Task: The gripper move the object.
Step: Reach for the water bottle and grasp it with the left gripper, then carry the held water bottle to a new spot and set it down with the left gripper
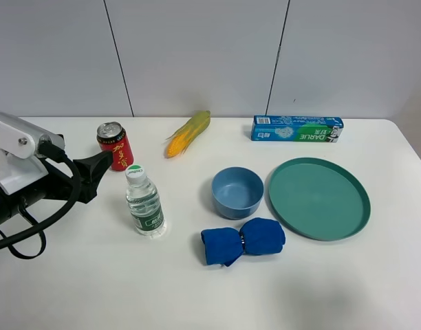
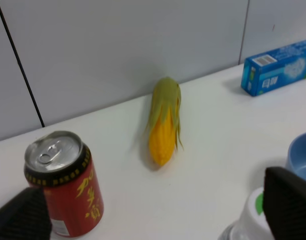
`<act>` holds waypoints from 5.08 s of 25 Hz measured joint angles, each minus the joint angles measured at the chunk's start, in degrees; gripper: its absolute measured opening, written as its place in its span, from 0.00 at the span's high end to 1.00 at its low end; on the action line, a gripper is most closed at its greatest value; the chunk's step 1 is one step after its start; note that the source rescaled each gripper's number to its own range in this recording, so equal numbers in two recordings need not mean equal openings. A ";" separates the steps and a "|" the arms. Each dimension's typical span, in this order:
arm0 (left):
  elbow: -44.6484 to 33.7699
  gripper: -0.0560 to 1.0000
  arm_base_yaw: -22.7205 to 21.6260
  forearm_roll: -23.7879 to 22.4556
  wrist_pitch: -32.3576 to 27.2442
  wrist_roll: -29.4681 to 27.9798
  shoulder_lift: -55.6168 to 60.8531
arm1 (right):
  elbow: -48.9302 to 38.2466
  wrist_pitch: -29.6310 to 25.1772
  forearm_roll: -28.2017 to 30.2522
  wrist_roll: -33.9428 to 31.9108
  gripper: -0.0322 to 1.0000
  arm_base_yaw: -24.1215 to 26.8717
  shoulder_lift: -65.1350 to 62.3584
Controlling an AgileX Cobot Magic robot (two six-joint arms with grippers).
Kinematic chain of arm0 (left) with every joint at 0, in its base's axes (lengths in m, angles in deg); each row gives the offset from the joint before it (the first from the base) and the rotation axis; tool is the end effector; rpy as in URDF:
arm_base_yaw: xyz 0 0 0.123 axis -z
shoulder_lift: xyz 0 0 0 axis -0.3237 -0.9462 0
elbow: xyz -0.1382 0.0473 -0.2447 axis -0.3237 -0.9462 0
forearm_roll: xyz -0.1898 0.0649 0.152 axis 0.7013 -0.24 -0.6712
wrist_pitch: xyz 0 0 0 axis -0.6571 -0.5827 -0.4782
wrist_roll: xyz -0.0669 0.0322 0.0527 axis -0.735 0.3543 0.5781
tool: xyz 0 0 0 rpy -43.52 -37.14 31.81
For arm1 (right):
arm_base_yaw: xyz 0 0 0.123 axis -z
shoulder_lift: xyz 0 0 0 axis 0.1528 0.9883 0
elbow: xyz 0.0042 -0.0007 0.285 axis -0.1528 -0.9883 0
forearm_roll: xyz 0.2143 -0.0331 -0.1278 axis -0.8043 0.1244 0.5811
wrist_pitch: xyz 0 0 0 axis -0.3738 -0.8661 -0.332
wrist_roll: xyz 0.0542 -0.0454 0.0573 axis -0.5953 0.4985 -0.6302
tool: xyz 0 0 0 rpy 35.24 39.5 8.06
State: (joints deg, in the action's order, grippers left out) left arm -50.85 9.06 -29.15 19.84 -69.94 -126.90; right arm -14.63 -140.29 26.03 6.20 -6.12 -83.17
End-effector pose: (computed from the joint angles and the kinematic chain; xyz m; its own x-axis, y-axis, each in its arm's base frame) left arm 0.1692 -0.0804 0.2240 -0.1914 0.0720 -0.9789 0.3827 0.9238 -0.0069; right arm -0.0035 -0.0026 0.2744 -0.4548 0.0650 -0.8882 0.0928 0.9954 0.0254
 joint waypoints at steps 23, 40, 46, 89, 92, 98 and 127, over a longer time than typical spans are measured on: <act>0.00 0.29 0.00 -21.67 0.18 -10.72 0.00 | 0.00 0.00 0.00 0.00 0.00 0.00 0.00; -5.46 0.30 0.00 -25.26 3.87 -15.18 0.00 | 0.00 0.00 0.00 0.00 0.00 0.00 0.00; -6.08 0.30 0.00 -28.41 6.06 -15.18 -3.02 | 0.00 0.00 0.00 0.00 0.00 0.00 0.00; 3.59 0.34 0.00 -29.75 20.72 -20.92 -30.84 | 0.00 0.02 0.00 0.00 0.00 0.00 0.00; 4.30 0.35 0.00 -30.29 18.63 -22.11 -30.84 | 0.00 0.02 0.00 0.00 0.00 0.00 0.00; 6.99 0.35 0.00 -32.33 13.01 -25.14 -30.91 | 0.00 0.02 0.00 0.00 0.00 0.00 0.00; 6.89 0.94 0.00 -32.89 11.70 -29.89 -29.63 | 0.00 0.02 0.00 0.00 0.00 0.00 0.00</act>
State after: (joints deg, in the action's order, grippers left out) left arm -43.97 9.06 -62.04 31.54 -99.82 -156.53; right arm -14.63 -140.27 26.03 6.20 -6.12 -83.17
